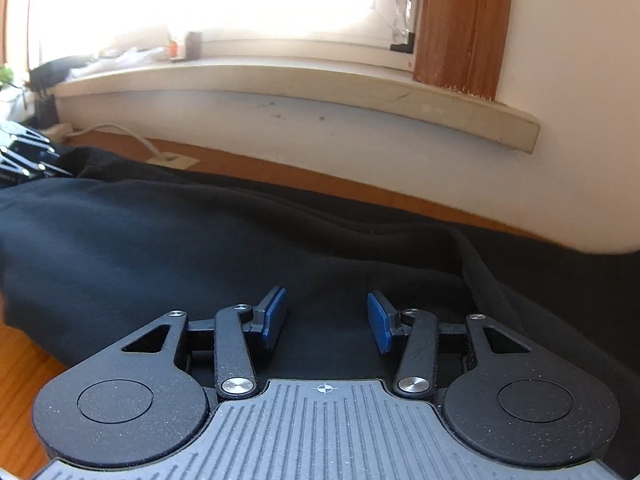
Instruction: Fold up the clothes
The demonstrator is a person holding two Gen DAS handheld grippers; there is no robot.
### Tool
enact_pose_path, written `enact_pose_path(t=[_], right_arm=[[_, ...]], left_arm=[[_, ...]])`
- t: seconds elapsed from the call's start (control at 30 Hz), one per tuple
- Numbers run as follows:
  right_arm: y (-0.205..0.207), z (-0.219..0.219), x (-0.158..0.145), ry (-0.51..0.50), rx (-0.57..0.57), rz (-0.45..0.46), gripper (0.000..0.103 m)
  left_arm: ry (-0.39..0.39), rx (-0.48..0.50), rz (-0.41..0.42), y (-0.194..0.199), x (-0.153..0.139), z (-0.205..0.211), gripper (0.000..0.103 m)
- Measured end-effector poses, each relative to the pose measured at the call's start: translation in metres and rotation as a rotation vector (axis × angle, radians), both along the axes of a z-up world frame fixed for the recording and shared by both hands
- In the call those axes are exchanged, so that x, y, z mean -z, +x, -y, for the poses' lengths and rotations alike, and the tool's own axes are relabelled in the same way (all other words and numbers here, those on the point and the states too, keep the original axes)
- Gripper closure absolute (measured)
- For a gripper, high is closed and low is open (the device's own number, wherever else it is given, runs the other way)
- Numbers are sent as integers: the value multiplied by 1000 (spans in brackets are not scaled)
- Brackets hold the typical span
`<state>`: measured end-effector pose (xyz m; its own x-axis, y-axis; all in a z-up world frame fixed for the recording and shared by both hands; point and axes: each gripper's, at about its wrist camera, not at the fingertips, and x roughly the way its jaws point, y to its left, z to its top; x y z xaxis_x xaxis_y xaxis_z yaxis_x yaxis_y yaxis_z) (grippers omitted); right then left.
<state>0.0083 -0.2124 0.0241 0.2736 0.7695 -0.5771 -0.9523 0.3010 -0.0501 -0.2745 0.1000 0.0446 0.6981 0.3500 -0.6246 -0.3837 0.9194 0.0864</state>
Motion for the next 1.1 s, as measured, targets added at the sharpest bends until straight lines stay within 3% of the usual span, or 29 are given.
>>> enact_pose_path(t=[0.17, 0.27, 0.33, 0.47, 0.53, 0.6, 0.63, 0.9, 0.97, 1.03, 1.1], right_arm=[[-10, 11, 0, 17, -5, -1, 57], [-8, 12, -1, 20, -11, -14, 57], [-7, 12, -1, 20, -15, -15, 56], [-8, 12, -1, 20, -14, -12, 56], [-8, 12, -1, 19, -13, -10, 56], [-8, 11, -1, 19, -13, -8, 56], [-8, 11, -1, 19, -13, -8, 56], [-8, 12, -1, 19, -12, -5, 56], [-8, 12, -1, 19, -12, -6, 56], [-8, 12, -1, 20, -12, -6, 56], [-8, 12, -1, 20, -12, -5, 56]], left_arm=[[-31, -13, 25, -14, -4, 3, 72], [-71, -57, 88, -31, -16, -8, 69], [-44, -100, 110, -46, -27, -14, 67], [17, -148, 50, -64, -37, -28, 67], [23, -141, 13, -66, -37, -37, 52], [39, -109, -19, -66, -35, -43, 41], [41, -89, -33, -65, -34, -45, 41], [-65, -26, -13, -73, -28, -58, 37], [-89, -57, -12, -71, -24, -61, 42], [-98, -70, 15, -70, -24, -61, 75], [-63, -108, 50, -75, -30, -57, 94]])
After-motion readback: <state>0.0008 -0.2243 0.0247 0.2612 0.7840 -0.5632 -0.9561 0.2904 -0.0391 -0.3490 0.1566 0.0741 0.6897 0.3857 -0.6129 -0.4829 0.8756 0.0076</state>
